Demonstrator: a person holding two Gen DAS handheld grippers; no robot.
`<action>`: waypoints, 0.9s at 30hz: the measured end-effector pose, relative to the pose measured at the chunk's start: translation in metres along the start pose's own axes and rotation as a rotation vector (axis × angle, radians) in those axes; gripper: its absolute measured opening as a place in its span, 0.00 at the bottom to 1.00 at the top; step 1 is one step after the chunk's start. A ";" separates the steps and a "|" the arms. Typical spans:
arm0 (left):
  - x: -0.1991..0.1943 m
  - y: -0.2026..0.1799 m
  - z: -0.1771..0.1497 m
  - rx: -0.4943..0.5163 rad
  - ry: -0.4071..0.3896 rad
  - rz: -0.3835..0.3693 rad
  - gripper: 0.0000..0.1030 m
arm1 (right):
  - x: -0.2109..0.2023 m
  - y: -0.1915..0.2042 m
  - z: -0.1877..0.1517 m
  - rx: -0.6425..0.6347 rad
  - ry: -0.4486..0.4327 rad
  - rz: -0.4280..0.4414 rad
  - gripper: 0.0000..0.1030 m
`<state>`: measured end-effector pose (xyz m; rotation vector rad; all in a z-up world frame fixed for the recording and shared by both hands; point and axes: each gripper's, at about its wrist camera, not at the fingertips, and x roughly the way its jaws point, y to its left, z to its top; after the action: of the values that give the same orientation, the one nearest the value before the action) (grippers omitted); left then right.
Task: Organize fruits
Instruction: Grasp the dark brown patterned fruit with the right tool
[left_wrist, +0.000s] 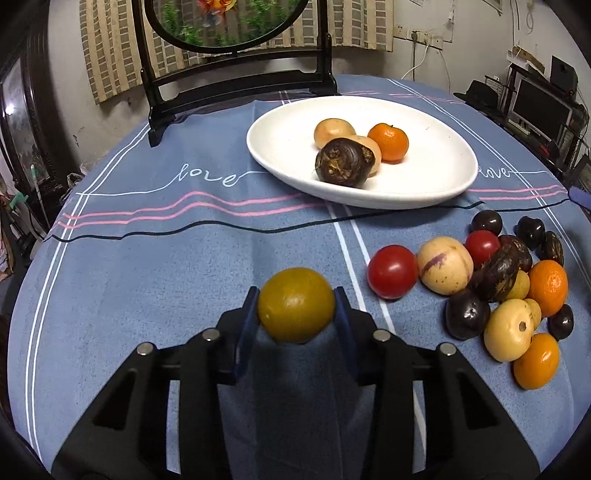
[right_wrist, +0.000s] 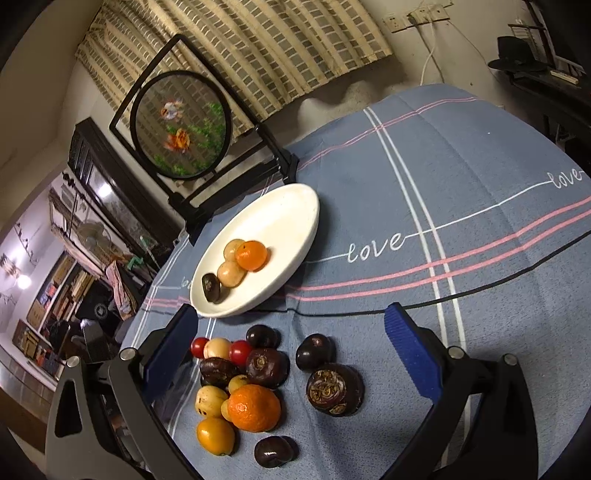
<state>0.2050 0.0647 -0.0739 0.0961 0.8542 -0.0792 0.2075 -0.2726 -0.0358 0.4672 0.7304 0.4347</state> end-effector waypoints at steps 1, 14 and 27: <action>0.001 0.000 0.000 -0.003 0.002 -0.004 0.39 | 0.001 0.002 -0.004 -0.016 0.009 -0.006 0.98; 0.003 0.000 0.001 -0.006 0.021 -0.010 0.39 | -0.001 0.000 -0.048 -0.197 0.083 -0.151 0.84; 0.004 0.000 0.000 -0.002 0.026 -0.004 0.40 | 0.039 0.017 -0.060 -0.362 0.195 -0.288 0.40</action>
<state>0.2080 0.0646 -0.0771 0.0937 0.8806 -0.0814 0.1871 -0.2227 -0.0865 -0.0228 0.8718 0.3333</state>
